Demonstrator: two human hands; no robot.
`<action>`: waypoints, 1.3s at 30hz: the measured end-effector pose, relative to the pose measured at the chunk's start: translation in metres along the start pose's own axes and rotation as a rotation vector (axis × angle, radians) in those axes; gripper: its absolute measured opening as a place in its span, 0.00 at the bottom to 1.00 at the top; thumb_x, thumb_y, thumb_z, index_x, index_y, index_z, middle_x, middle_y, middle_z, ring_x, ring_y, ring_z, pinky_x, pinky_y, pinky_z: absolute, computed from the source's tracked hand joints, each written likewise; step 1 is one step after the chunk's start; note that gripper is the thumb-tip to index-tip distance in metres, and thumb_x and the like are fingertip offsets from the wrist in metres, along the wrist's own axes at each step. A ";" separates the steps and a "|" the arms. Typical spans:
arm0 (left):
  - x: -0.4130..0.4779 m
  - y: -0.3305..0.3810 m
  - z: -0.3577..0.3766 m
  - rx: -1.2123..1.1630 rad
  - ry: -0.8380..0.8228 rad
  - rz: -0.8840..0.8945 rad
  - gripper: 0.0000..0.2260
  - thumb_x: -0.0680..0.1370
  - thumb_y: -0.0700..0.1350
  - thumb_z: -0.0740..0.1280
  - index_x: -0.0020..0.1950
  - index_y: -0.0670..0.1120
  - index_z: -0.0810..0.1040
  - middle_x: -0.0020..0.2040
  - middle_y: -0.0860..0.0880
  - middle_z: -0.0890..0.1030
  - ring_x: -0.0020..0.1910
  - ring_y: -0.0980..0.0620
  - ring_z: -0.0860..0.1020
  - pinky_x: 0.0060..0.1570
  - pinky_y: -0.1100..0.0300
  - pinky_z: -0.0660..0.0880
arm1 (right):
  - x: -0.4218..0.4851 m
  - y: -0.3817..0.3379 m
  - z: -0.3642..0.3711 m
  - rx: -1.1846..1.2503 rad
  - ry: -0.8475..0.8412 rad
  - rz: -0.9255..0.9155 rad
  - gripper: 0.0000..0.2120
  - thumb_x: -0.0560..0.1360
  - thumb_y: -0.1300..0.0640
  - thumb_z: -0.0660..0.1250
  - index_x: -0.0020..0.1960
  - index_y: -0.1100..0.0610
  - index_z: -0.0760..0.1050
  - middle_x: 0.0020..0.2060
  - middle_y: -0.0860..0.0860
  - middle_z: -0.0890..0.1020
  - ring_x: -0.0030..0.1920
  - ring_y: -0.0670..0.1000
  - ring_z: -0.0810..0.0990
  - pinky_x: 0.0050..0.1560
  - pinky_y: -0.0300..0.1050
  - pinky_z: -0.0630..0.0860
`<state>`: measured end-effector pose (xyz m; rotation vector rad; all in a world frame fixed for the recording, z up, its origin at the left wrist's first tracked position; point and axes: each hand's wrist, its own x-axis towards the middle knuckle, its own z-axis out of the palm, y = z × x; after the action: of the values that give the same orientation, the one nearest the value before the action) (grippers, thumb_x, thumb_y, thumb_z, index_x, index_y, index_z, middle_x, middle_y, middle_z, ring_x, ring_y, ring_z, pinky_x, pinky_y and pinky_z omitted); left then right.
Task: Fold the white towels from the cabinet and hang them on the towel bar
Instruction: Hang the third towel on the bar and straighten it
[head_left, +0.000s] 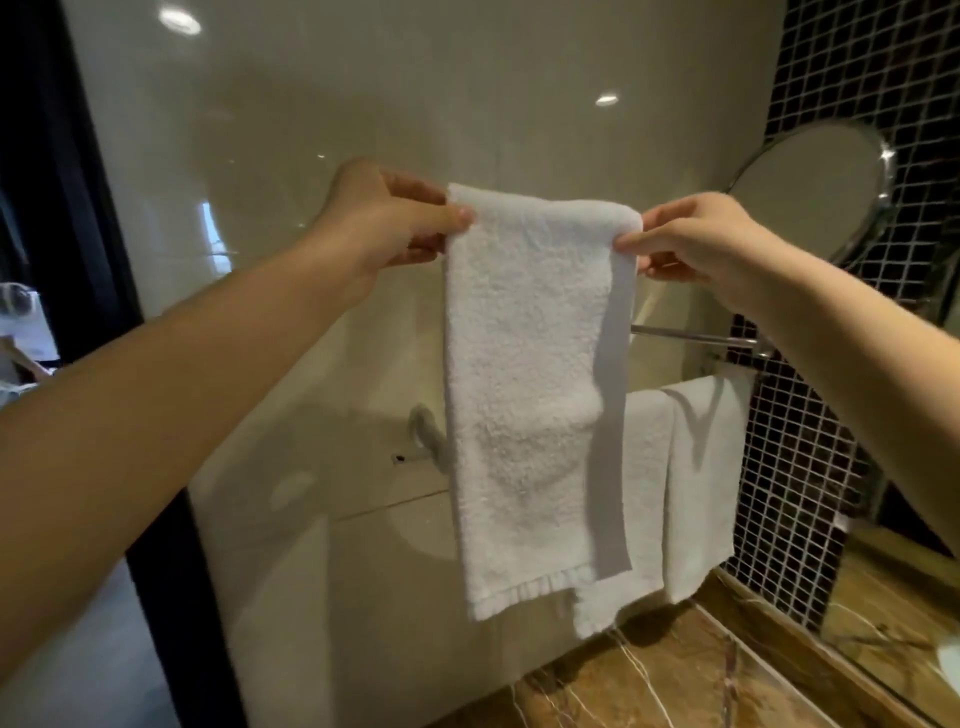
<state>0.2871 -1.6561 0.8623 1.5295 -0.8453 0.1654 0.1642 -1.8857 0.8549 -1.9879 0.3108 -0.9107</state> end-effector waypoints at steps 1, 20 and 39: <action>0.007 0.002 0.001 -0.005 0.007 0.015 0.08 0.69 0.37 0.75 0.42 0.43 0.77 0.35 0.49 0.80 0.26 0.61 0.78 0.33 0.67 0.78 | 0.008 -0.003 -0.001 0.007 -0.014 0.009 0.03 0.70 0.61 0.73 0.41 0.57 0.80 0.34 0.51 0.81 0.32 0.42 0.79 0.33 0.31 0.76; 0.091 0.036 0.021 -0.020 0.047 0.274 0.08 0.73 0.36 0.71 0.42 0.47 0.75 0.41 0.53 0.80 0.33 0.63 0.81 0.38 0.69 0.76 | 0.097 -0.022 -0.011 0.288 0.046 -0.057 0.05 0.70 0.64 0.72 0.41 0.57 0.76 0.29 0.47 0.79 0.30 0.43 0.78 0.37 0.36 0.77; 0.079 -0.037 0.012 0.039 0.070 0.143 0.07 0.69 0.38 0.75 0.39 0.45 0.78 0.36 0.48 0.80 0.30 0.58 0.80 0.40 0.61 0.80 | 0.097 0.029 0.023 0.164 -0.073 0.027 0.05 0.71 0.63 0.72 0.47 0.59 0.78 0.36 0.48 0.83 0.35 0.44 0.81 0.39 0.35 0.79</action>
<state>0.3607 -1.7022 0.8753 1.4911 -0.9007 0.3402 0.2516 -1.9395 0.8699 -1.8569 0.2145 -0.8185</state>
